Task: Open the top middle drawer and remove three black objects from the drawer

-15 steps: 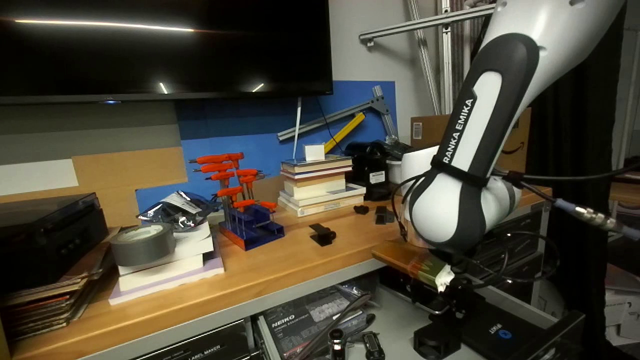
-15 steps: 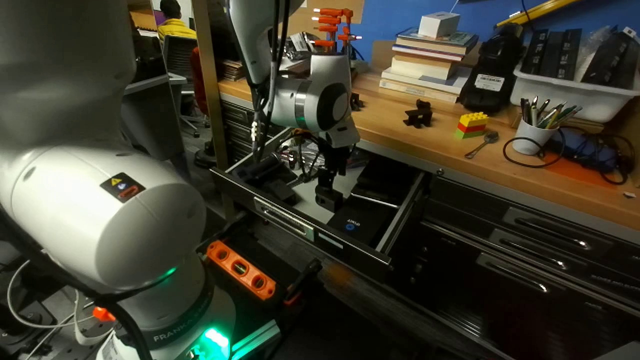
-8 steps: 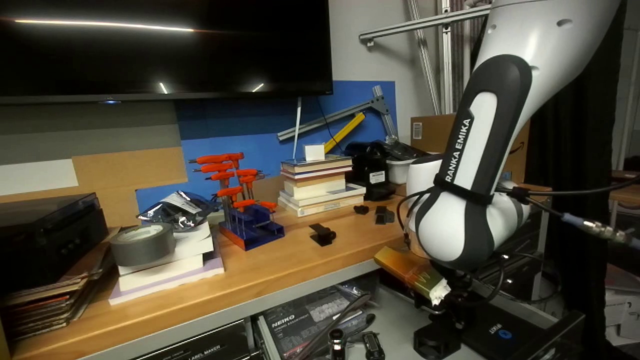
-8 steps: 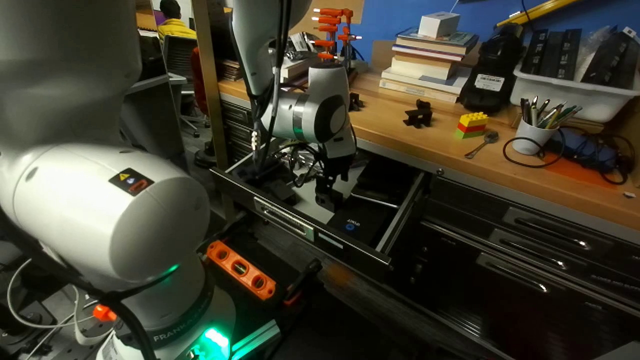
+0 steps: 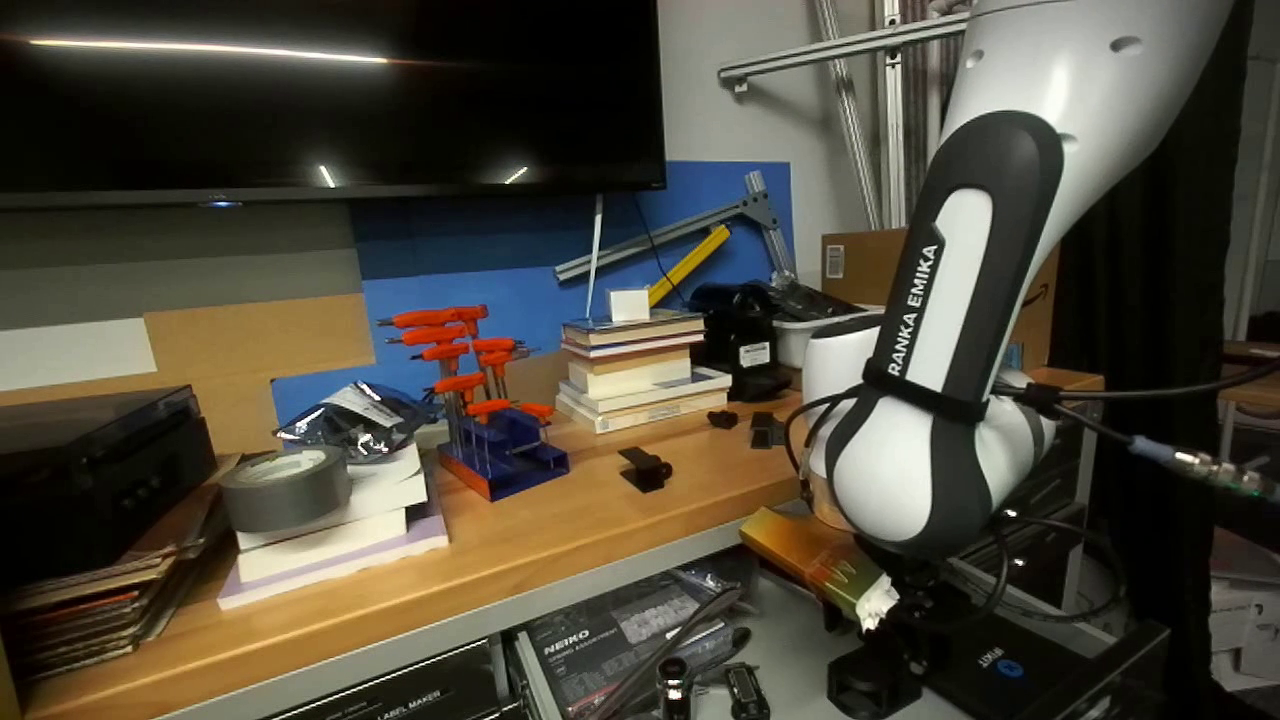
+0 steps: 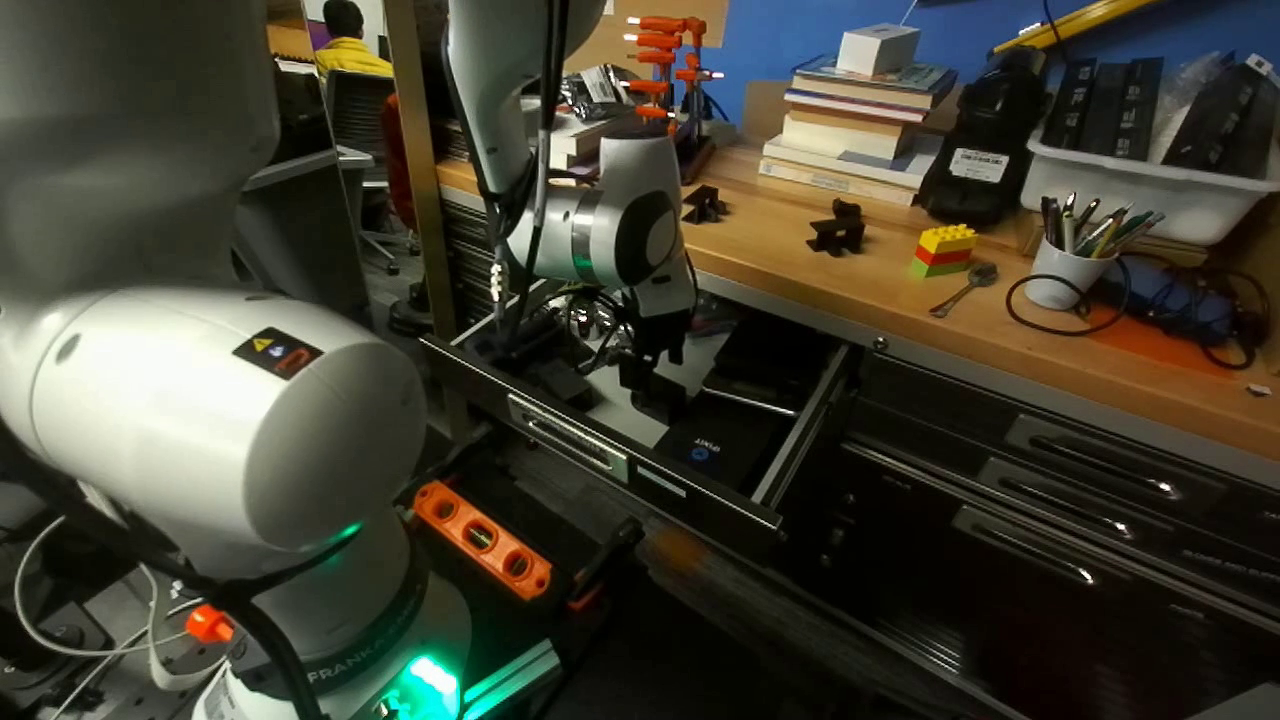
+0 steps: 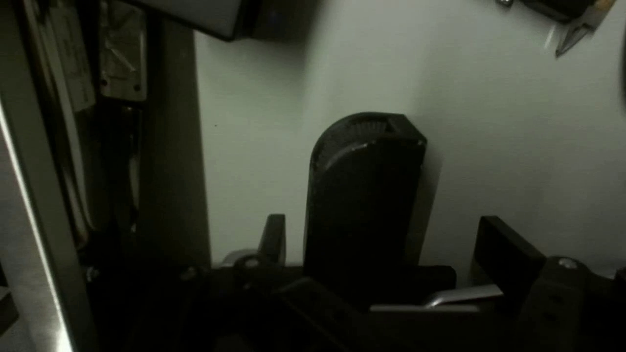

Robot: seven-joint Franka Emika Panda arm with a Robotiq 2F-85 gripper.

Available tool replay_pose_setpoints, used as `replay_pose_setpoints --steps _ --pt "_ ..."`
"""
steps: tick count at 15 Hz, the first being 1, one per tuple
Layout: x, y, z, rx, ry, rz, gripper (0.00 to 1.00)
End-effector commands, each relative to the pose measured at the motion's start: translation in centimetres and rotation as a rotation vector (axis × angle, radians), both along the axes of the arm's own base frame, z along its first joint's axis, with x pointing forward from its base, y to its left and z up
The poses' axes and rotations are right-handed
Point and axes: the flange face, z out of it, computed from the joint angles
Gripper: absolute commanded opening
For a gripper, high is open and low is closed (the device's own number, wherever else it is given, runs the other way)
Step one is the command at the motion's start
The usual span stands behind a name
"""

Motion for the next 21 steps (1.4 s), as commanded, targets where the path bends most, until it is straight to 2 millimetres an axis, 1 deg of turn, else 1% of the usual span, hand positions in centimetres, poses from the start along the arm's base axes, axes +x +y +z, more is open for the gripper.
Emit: replay_pose_setpoints --steps 1,2,3,4,5,9,10,11,14,17,20,21 --pt "-0.4 0.2 -0.3 0.007 -0.016 -0.004 1.0" --pt "-0.4 0.2 -0.4 -0.005 -0.016 0.001 0.84" --pt "-0.4 0.2 -0.7 -0.01 -0.01 0.009 0.74" --pt "-0.4 0.2 -0.9 -0.011 -0.008 0.012 0.68" --pt "-0.5 0.2 -1.1 -0.009 -0.005 0.012 0.58" --pt "-0.5 0.5 -1.6 -0.018 0.0 0.042 0.28" --pt "-0.4 0.6 -1.4 -0.02 -0.005 0.066 0.25" --pt "-0.3 0.9 -1.0 -0.017 -0.029 0.129 0.26" --pt "0.5 2.0 1.5 -0.065 -0.042 0.264 0.25" --pt "1.5 2.9 4.7 -0.111 -0.068 0.384 0.25" --pt "3.3 3.8 8.5 -0.16 -0.072 0.486 0.25" --pt "4.3 4.0 9.9 -0.176 -0.071 0.518 0.25"
